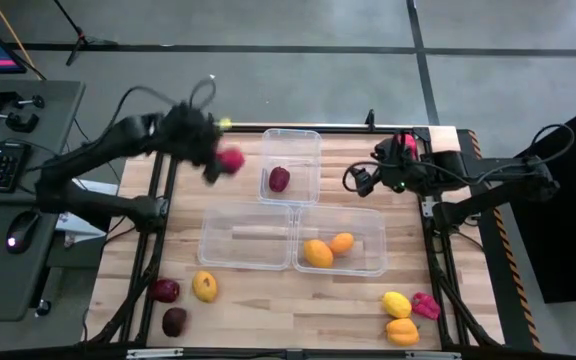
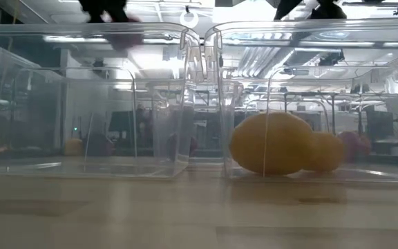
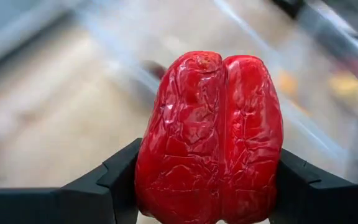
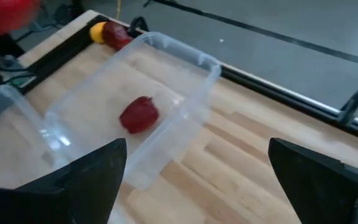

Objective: Sort produce into baskets
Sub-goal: Put the red bell pepper into the middle left transparent bin, then put the top right red bell pepper into the middle left transparent bin

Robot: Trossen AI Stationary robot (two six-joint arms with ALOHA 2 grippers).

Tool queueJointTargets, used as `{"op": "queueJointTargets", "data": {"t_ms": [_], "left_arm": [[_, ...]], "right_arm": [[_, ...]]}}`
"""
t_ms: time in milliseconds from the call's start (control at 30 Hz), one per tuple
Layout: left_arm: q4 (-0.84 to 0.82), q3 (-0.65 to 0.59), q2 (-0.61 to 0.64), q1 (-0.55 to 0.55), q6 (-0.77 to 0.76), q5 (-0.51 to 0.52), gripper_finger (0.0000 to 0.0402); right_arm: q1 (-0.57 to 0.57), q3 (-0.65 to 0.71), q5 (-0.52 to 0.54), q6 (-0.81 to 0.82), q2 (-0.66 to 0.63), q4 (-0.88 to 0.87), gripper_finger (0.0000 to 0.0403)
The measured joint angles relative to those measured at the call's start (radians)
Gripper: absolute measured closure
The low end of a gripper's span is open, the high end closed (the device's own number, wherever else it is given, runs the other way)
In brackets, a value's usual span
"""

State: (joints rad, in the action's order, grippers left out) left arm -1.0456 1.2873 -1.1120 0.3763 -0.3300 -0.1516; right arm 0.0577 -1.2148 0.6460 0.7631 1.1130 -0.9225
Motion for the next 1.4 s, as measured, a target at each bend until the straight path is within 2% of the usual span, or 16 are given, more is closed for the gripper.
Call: {"op": "queueJointTargets", "data": {"t_ms": [100,200,367,500,667,800,967,1100,1167,1267,1333,1400], "left_arm": [[-0.05,0.0,0.038,-0.211,-0.117,0.011,0.0174],[-0.054,0.0,0.052,-0.352,-0.266,0.074,0.0161],[-0.052,0.0,0.052,-0.458,-0.449,0.149,0.0114],[-0.051,0.0,0.04,-0.502,-0.423,0.242,0.0104],[-0.05,0.0,-0.015,-0.512,-0.357,0.187,0.0099],[-0.051,-0.001,-0.081,-0.516,-0.297,0.098,0.0081],[-0.057,-0.002,-0.158,-0.51,-0.235,-0.01,0.004],[-0.058,0.016,-0.162,-0.465,-0.217,-0.079,0.0031],[-0.053,0.039,-0.142,-0.435,-0.191,-0.072,0.0031],[-0.047,0.072,-0.101,-0.383,-0.136,0.018,0.003],[-0.049,0.081,-0.078,-0.345,-0.119,0.117,0.003],[-0.05,0.081,-0.064,-0.299,-0.086,0.19,0.003]], "right_arm": [[-0.035,0.0,-0.003,-0.012,0.0,-0.003,0.002],[-0.064,0.0,-0.005,-0.013,0.0,-0.005,0.002],[-0.092,0.0,-0.045,-0.012,0.0,-0.02,0.002],[-0.099,0.0,-0.069,-0.013,0.0,-0.023,0.002],[-0.099,0.0,-0.108,-0.012,0.0,-0.022,0.002],[-0.099,0.0,-0.129,0.02,0.0,-0.022,0.002],[-0.099,0.0,-0.252,0.044,0.0,-0.02,0.002],[-0.098,0.0,-0.347,0.014,0.0,0.0,0.002],[-0.102,0.0,-0.326,0.003,0.0,0.04,0.002],[-0.15,0.0,-0.164,0.051,0.0,0.056,0.002],[-0.226,0.0,-0.075,0.098,0.003,0.013,0.002],[-0.344,0.0,-0.077,0.111,0.022,-0.061,0.002]]}}
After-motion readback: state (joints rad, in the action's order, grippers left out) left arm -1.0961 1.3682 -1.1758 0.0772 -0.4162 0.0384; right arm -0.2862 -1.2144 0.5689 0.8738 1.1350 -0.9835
